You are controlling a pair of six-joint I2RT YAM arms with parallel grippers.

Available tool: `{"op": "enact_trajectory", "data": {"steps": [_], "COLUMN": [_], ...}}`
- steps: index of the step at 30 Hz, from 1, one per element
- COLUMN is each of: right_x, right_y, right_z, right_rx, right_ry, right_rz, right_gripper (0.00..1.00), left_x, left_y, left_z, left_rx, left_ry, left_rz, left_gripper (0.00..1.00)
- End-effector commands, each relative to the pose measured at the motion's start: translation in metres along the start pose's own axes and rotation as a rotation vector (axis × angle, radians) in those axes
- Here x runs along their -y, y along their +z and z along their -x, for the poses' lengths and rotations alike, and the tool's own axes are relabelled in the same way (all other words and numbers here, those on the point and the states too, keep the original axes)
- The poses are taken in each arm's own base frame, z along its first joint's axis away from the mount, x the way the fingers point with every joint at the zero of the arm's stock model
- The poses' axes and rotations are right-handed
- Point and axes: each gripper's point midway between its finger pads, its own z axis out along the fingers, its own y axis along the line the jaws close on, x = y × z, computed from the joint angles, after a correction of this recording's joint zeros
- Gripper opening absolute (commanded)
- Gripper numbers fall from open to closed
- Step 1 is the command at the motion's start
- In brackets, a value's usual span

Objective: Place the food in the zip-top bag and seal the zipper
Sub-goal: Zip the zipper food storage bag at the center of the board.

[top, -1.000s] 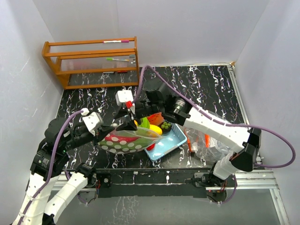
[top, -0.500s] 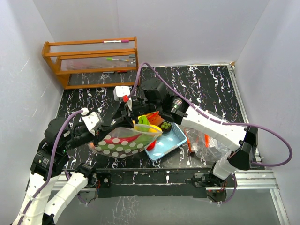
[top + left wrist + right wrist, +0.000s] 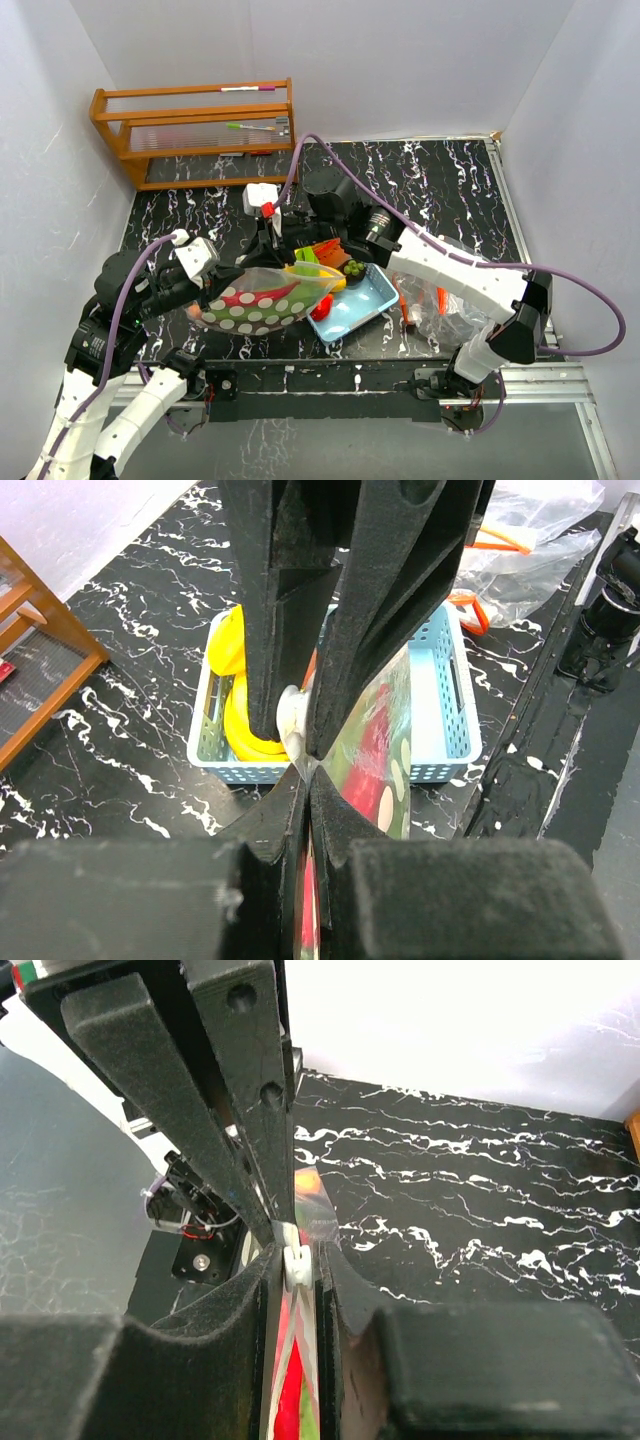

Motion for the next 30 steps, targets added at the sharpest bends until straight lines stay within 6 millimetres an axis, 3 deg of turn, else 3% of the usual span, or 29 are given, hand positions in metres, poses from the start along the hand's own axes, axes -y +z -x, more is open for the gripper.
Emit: {"op": "enact_trajectory", "data": {"steps": [1, 14, 20, 30], "right_x": [0.002, 0.004, 0.000, -0.010], "right_y": [-0.018, -0.028, -0.028, -0.021], "right_z": [0.029, 0.001, 0.015, 0.036], "right_rx": [0.067, 0.020, 0.059, 0.098], "right_ry": [-0.059, -0.012, -0.032, -0.053], "right_rz": [-0.068, -0.110, -0.082, 0.029], "right_gripper": [0.20, 0.19, 0.48, 0.55], "left_x": [-0.001, -0.002, -0.002, -0.001], "left_y": [-0.001, -0.002, -0.002, -0.004], "left_z": [0.014, 0.016, 0.014, 0.015], "left_rx": [0.056, 0.063, 0.059, 0.065], "left_ry": [0.030, 0.030, 0.025, 0.029], "left_rz": [0.005, 0.015, 0.013, 0.015], "left_gripper": [0.00, 0.00, 0.00, 0.00]}}
